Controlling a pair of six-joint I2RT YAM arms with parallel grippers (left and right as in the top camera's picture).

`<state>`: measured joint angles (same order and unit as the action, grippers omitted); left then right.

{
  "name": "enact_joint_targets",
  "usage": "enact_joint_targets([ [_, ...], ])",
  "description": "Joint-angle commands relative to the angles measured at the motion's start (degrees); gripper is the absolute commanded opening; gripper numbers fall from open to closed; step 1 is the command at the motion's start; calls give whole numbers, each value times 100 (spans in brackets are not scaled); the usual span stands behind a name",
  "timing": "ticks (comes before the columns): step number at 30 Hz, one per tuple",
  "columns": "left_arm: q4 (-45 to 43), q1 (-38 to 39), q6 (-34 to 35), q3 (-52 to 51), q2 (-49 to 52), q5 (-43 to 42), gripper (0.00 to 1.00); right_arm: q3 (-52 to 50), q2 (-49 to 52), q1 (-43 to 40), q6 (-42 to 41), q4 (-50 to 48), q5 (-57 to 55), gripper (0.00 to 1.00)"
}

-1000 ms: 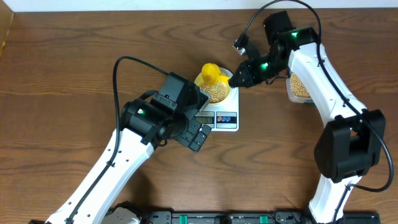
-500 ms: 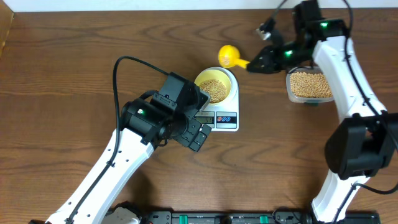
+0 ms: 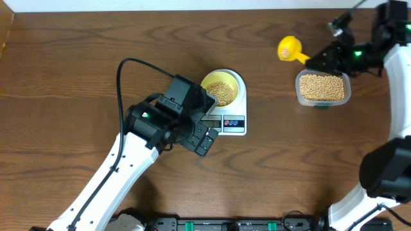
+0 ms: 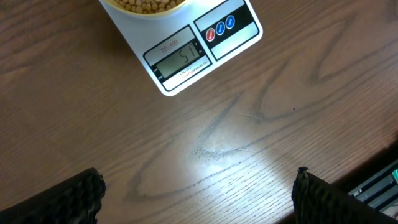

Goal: Scoop item into bowl and weigh 50g on scale
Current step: 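Carry the empty scoop with the right gripper back to the soybean tub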

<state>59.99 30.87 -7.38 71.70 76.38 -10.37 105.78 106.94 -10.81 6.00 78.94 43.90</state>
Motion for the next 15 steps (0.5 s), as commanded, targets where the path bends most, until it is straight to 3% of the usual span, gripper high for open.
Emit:
enact_joint_targets([
  [1,13,7,-11,74,-46,15,98,105,-223,-173,-20,345,-234,1],
  [15,13,7,-11,74,-46,15,98,96,-501,-1104,741,1198,-136,1],
])
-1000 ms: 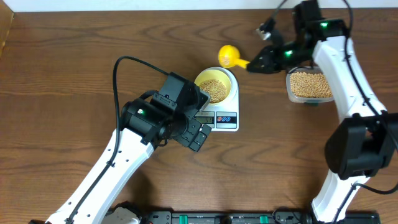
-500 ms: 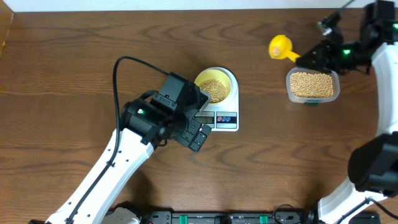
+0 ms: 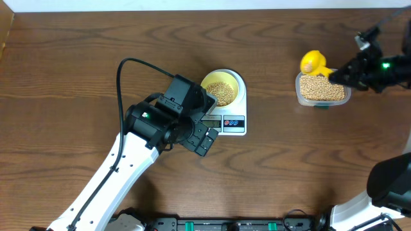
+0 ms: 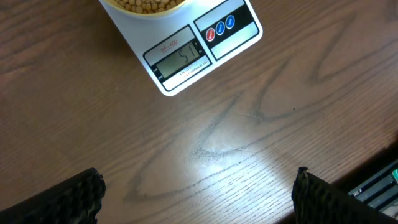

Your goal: Scoop item into bowl and weigh 50g on scale

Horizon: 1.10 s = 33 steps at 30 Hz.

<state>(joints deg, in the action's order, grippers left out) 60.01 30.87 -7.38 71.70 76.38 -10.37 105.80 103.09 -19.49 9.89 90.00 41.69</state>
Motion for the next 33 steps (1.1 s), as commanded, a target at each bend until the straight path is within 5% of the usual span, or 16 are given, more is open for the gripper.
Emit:
enact_joint_targets([
  [1,11,7,-11,74,-46,15,98,90,-116,-328,404,129,72,2],
  [9,13,7,-11,74,-46,15,98,15,-114,-723,413,35,-496,1],
  [33,11,7,-11,74,-46,15,98,-1058,-107,256,-50,-1414,-1209,1],
])
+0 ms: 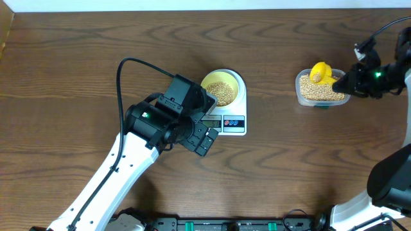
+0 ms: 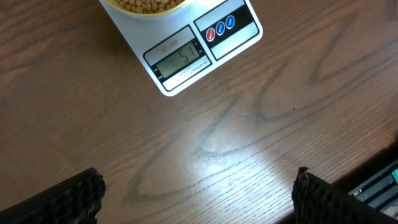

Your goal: Scoop item into bowl and weigh 50g on scale

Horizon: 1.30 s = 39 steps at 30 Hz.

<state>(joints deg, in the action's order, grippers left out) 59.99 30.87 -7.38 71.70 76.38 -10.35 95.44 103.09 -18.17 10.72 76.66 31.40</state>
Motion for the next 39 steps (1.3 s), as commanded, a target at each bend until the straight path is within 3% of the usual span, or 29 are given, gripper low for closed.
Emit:
enact_joint_targets([
  [1,13,7,-11,74,-46,13,98,-22,-107,181,-205,-133,-313,1],
  [25,13,7,-11,74,-46,13,98,-24,-109,645,-807,-85,-2295,1],
  [39,13,7,-11,74,-46,13,98,-24,-109,1749,-1010,-83,-3842,1],
])
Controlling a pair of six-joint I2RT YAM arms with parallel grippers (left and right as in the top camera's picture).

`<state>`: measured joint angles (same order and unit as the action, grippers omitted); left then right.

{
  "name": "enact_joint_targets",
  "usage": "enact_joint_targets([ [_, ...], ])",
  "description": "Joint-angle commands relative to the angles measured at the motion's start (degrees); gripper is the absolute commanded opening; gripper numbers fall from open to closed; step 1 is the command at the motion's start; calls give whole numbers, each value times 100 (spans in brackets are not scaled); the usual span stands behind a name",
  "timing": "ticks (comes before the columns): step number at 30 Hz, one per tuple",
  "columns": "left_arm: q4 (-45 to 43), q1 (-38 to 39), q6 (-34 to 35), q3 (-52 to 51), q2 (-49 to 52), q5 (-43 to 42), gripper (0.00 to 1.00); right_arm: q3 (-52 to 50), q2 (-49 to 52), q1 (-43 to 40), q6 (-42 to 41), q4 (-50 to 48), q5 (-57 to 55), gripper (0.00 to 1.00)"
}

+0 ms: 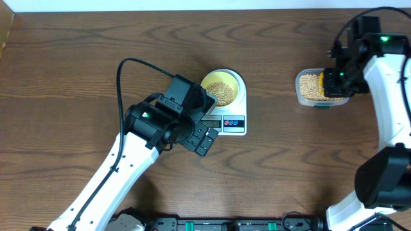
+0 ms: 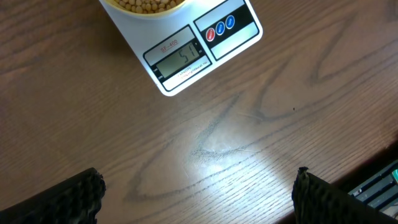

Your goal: Scoop item into bowl and weigh 50g on scale

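Note:
A yellow bowl [image 1: 223,88] of soybeans sits on the white scale [image 1: 226,124]. In the left wrist view the scale [image 2: 231,25] shows its display [image 2: 182,57], which reads about 51, and the bowl [image 2: 144,5] is cut off at the top edge. My left gripper [image 1: 204,138] hovers just left of the scale, open and empty [image 2: 199,199]. My right gripper [image 1: 334,82] points down over the right side of the bean container [image 1: 311,88]. Only a sliver of the yellow scoop [image 1: 321,79] shows beneath it.
Bare wooden table [image 1: 77,70] lies all around. A black cable [image 1: 119,77] loops off the left arm. Equipment runs along the table's near edge [image 1: 231,224].
My right arm has turned so its gripper now points down over the container's right side, and the scoop is almost hidden under it. The left arm, bowl and scale have not moved.
My right gripper held the yellow scoop above and left of the bean container, then at its upper left rim, then over the beans. Now it sits over the container with the scoop under it. The scale has read about 51 throughout, and the left gripper stayed open.

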<state>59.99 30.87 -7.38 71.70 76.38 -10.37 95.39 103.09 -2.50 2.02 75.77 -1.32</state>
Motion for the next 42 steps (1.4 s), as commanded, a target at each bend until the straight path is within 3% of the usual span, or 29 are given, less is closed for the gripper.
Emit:
enact_joint_targets([
  [1,13,7,-11,74,-46,15,98,-20,-109,245,-164,11,-684,1],
  [23,13,7,-11,74,-46,17,98,-17,-109,898,-153,98,-1950,1],
  [38,13,7,-11,74,-46,15,98,597,-109,1189,-103,96,-577,1],
  [42,13,7,-11,74,-46,15,98,1106,-109,1198,190,105,448,1],
])
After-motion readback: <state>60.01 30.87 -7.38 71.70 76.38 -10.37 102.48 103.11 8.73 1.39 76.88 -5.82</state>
